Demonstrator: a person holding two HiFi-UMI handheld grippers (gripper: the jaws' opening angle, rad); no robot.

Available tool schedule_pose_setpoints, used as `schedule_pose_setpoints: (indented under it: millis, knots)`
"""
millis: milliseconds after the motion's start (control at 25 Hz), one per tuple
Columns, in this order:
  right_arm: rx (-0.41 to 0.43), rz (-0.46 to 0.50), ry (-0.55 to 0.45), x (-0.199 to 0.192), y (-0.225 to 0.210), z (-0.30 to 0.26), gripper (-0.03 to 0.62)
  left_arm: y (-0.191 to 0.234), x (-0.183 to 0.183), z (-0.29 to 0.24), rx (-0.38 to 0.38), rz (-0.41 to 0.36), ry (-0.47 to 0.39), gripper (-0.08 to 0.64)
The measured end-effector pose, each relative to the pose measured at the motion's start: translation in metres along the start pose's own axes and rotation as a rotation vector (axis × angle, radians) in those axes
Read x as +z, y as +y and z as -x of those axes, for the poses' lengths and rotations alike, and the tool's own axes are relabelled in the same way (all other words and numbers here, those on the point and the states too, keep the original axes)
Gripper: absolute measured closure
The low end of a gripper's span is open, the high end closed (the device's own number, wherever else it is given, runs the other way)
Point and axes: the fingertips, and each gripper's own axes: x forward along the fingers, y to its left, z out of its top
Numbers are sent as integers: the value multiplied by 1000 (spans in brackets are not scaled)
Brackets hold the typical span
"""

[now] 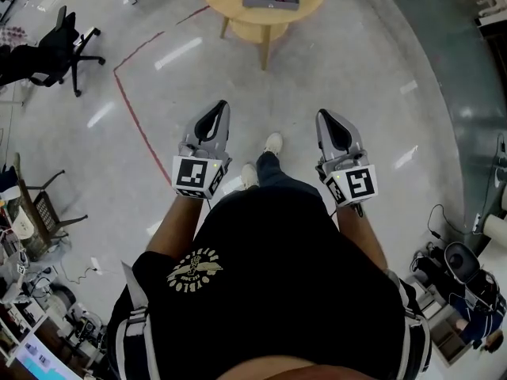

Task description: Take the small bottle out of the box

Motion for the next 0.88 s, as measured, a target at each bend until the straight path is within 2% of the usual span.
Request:
schedule_pose_setpoints:
  millis: [280,880]
  knots:
    - [23,-6,10,3,-31,-39,586,10,8,-45,2,-8,10,560]
    - [113,-7,-35,32,-88,-105,586,39,42,-116,93,-55,-22,560]
